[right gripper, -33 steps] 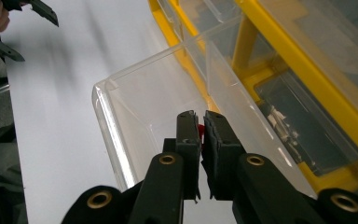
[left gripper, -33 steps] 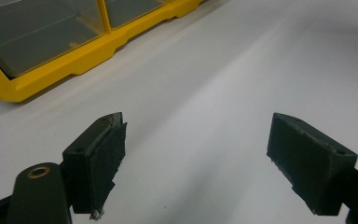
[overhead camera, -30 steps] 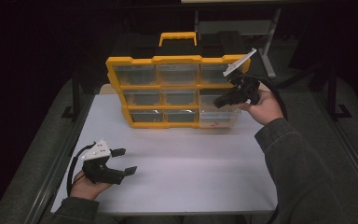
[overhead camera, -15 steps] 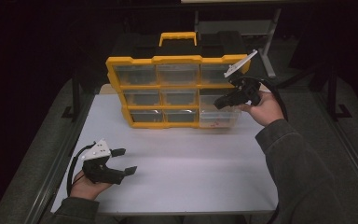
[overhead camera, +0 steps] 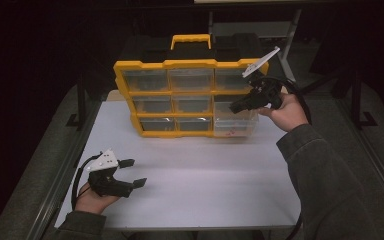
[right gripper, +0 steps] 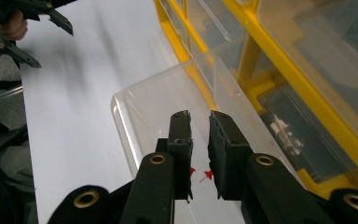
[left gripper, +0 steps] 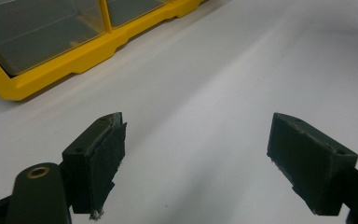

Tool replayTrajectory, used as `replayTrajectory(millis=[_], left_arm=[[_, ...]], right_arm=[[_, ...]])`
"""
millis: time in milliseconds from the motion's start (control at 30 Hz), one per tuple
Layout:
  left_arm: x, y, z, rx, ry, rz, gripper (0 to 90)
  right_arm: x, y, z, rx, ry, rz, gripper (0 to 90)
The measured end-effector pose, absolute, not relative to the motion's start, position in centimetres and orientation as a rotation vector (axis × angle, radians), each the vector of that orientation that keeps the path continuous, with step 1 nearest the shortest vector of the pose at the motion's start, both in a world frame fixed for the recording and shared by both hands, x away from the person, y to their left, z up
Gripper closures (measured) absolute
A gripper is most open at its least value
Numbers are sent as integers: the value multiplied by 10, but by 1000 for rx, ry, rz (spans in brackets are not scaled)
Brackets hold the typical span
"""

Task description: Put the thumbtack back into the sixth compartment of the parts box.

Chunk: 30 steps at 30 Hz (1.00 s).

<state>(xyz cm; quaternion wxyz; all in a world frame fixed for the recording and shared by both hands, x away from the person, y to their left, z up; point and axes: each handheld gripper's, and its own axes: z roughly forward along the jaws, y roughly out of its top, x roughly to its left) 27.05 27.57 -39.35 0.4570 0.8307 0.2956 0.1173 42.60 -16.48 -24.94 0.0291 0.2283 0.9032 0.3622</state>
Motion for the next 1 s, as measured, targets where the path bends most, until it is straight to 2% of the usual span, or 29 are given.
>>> replayTrajectory(millis=[333, 1000], left_arm=[[269, 278, -393, 2045, 728, 298, 187], [268, 279, -394, 2054, 730, 303, 186]], right_arm=[[421, -161, -238, 668, 2778, 1180, 722], [410, -158, -232, 638, 2771, 1205, 714]])
